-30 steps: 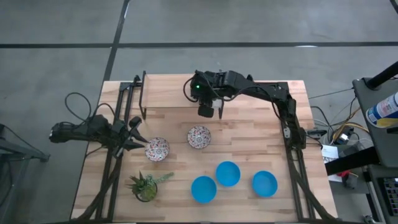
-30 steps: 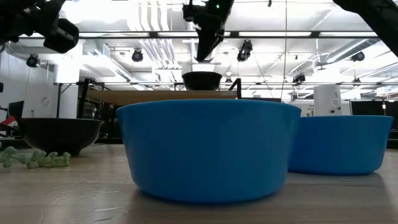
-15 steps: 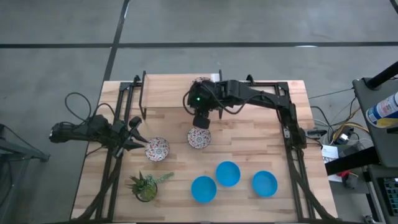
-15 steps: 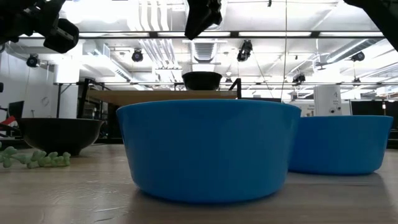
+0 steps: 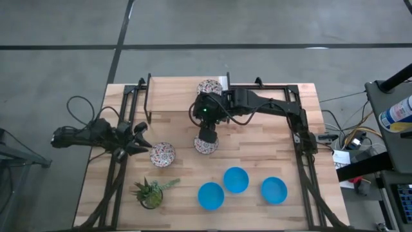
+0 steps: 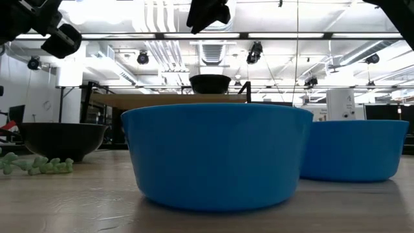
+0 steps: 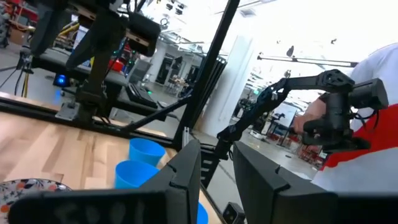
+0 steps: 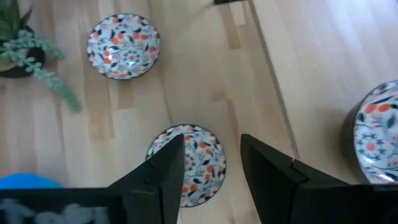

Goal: Pick & Place Mini bowls
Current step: Stack the white patterned bowl on the white patterned bowl on the shelf

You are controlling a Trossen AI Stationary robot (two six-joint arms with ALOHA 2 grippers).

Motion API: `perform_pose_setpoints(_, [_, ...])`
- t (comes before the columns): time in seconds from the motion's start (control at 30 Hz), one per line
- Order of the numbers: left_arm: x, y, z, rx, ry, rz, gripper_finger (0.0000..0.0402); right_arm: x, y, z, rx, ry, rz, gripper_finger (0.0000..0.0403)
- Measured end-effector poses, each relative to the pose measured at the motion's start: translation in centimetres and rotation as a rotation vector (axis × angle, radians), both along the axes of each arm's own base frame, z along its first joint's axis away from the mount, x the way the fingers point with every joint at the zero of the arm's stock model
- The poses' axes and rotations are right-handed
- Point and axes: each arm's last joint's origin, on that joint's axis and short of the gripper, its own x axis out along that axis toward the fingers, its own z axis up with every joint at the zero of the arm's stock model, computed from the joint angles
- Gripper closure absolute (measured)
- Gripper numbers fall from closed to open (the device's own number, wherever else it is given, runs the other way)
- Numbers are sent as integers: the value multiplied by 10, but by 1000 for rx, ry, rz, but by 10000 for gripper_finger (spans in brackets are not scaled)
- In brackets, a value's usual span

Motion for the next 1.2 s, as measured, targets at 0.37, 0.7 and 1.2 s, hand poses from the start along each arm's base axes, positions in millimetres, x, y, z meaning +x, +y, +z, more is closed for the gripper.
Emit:
perform_pose_setpoints(0.37, [0,0,0,-20,10,8,312,1,14,-1,24,7,86,270])
perform_pose_setpoints(0.7, [0,1,0,-57,22,23,312,2,43,-12,-22,44,228,272])
perform_pose_setpoints(1.2, [0,1,0,-59,22,33,312,10,80,-93,59,198,208,277])
